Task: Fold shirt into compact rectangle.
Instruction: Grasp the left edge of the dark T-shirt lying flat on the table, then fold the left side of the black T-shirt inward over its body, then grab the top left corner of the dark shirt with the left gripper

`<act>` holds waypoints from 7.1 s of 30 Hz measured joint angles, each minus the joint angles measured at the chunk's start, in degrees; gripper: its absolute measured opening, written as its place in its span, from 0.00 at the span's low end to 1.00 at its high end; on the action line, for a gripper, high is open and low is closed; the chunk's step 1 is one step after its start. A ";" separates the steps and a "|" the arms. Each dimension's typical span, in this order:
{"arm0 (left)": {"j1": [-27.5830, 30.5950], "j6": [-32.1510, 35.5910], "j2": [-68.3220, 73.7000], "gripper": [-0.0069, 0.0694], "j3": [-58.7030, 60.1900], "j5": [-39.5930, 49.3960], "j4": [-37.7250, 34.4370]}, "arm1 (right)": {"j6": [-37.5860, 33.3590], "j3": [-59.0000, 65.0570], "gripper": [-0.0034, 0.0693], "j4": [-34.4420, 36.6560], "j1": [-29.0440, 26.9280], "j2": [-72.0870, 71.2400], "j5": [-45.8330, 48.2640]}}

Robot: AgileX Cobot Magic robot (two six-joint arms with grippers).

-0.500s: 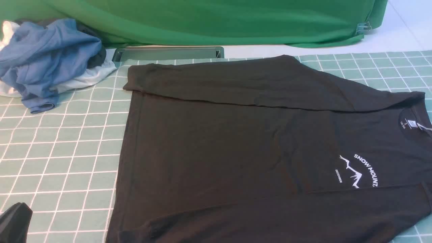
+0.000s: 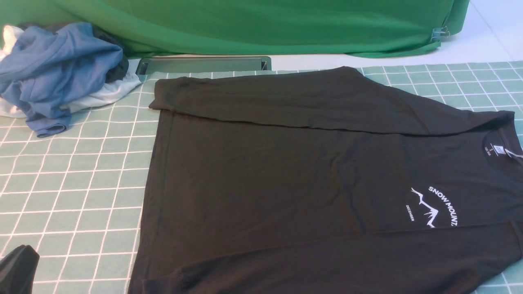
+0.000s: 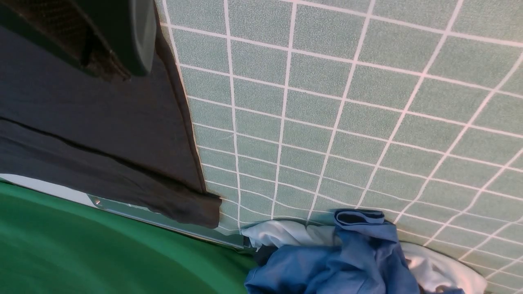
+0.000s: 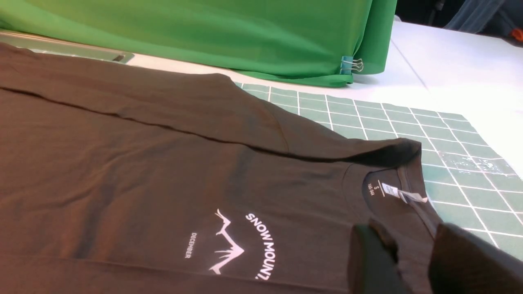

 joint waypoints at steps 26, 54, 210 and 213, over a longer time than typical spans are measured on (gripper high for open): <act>0.00 0.02 0.00 0.11 0.00 0.00 0.00 | 0.00 0.00 0.38 0.00 0.00 0.00 0.00; 0.00 -21.49 4.84 0.11 -16.06 -4.18 -29.61 | 21.06 -11.94 0.10 17.60 0.00 2.65 -14.10; -1.67 -1.19 135.71 0.19 -112.66 26.46 -12.17 | -13.32 -47.51 0.35 14.85 0.00 45.04 32.26; -1.67 0.33 135.23 0.14 -112.66 28.35 -12.71 | -13.32 -47.51 0.35 14.85 0.00 45.04 32.20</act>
